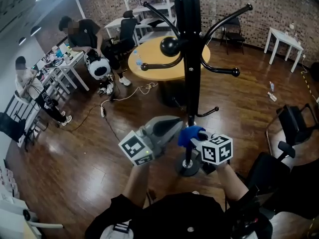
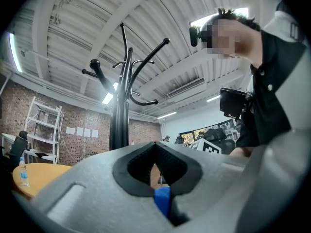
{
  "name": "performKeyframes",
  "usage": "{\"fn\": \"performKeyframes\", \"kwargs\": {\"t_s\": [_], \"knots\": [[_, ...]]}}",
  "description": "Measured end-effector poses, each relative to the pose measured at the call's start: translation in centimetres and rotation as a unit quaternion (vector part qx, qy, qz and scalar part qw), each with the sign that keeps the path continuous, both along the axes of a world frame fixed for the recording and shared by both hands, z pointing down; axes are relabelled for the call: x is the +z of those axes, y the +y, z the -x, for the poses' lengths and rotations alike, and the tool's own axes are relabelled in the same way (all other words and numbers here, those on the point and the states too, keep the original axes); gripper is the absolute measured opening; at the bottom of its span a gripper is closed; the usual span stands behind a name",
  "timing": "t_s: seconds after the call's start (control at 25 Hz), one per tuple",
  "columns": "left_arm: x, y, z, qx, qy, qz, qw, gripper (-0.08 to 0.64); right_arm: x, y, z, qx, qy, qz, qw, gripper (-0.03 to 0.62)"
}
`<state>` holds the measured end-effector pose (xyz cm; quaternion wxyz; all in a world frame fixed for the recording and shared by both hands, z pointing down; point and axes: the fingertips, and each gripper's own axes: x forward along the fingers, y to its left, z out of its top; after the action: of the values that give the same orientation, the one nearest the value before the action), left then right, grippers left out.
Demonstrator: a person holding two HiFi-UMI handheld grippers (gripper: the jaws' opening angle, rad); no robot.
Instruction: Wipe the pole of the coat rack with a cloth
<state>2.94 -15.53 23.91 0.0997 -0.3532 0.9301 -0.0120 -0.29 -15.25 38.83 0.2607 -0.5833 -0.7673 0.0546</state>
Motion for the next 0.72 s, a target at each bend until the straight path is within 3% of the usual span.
{"fn": "performKeyframes", "kwargs": {"t_s": [0.16,0.36,0.52,0.72], "knots": [[-0.7,0.3,0.2,0.0,-0.001,0.008,1.0,0.0,-0.4,0.5,-1.1,-0.021,0.009,-0.01,1.0,0.028],[-1.6,1.1,0.1,0.036,-0.015,0.006,0.9992,0.0,1.2,1.0,3.4,0.108,-0.045,-0.024,0.993,0.028],[-1.6,2.4,-0.3,0.088,-0.016,0.001,0.996,0.0,-1.3,1.2,5.8,0.201,-0.075,0.014,0.977,0.028],[-1.0,5.0,-1.3,0.145,-0.005,0.006,0.9894,0.0,-7.7,1.9,6.1,0.27,-0.132,0.063,0.952,0.028]]}}
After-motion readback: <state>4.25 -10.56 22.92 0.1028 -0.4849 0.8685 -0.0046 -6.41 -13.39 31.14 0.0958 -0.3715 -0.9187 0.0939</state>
